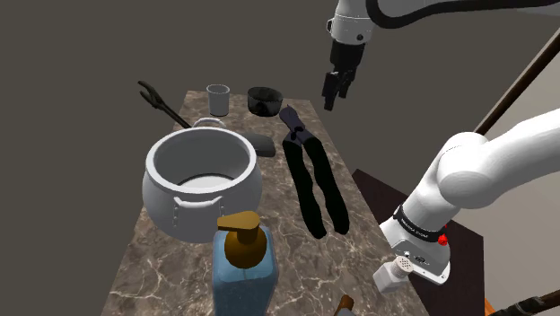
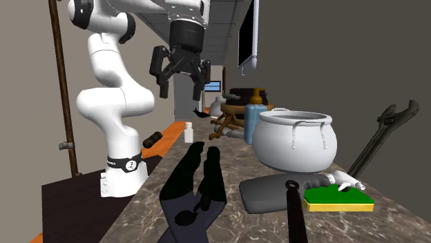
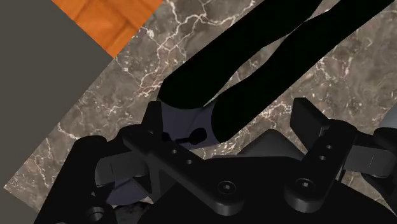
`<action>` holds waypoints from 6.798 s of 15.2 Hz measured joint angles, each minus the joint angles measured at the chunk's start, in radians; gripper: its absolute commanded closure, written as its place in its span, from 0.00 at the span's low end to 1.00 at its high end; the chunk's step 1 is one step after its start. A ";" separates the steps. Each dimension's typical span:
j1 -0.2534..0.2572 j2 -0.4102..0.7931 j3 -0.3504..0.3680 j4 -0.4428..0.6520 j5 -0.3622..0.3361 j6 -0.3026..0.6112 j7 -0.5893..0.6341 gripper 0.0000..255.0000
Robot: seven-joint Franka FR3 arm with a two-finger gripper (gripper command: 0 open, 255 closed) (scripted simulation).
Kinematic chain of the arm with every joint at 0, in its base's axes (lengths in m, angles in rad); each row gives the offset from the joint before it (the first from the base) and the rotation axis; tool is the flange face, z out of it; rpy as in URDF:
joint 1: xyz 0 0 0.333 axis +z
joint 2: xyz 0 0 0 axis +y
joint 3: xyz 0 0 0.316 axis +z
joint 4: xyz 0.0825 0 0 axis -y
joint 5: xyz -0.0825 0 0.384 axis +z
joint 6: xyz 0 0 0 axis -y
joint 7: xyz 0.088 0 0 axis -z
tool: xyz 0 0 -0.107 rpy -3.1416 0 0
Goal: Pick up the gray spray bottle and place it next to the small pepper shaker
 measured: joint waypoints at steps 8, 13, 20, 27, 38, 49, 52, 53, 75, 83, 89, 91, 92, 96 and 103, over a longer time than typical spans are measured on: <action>0.042 0.228 0.054 0.048 -0.034 0.248 -0.045 0.00; 0.060 0.396 0.091 0.124 -0.080 0.380 -0.059 0.00; 0.090 0.628 0.136 0.266 -0.182 0.518 -0.061 0.00; 0.123 0.784 0.149 0.372 -0.277 0.598 -0.045 0.00; 0.128 0.849 0.137 0.373 -0.311 0.658 -0.024 0.00; 0.130 0.852 0.139 0.373 -0.311 0.657 -0.024 1.00; 0.127 0.835 0.143 0.380 -0.299 0.635 -0.037 1.00; 0.127 0.827 0.145 0.383 -0.293 0.624 -0.041 1.00; 0.119 0.707 0.165 0.533 -0.202 0.369 -0.136 1.00; 0.126 0.655 0.174 0.550 -0.181 0.301 -0.142 1.00; 0.164 0.476 0.211 0.345 -0.133 0.324 -0.080 1.00; 0.179 0.420 0.223 0.294 -0.114 0.318 -0.063 1.00; 0.186 0.386 0.226 0.262 -0.102 0.318 -0.059 1.00; 0.229 0.280 0.263 0.170 -0.060 0.300 -0.006 1.00; 0.317 0.098 0.323 0.047 0.026 0.238 0.078 1.00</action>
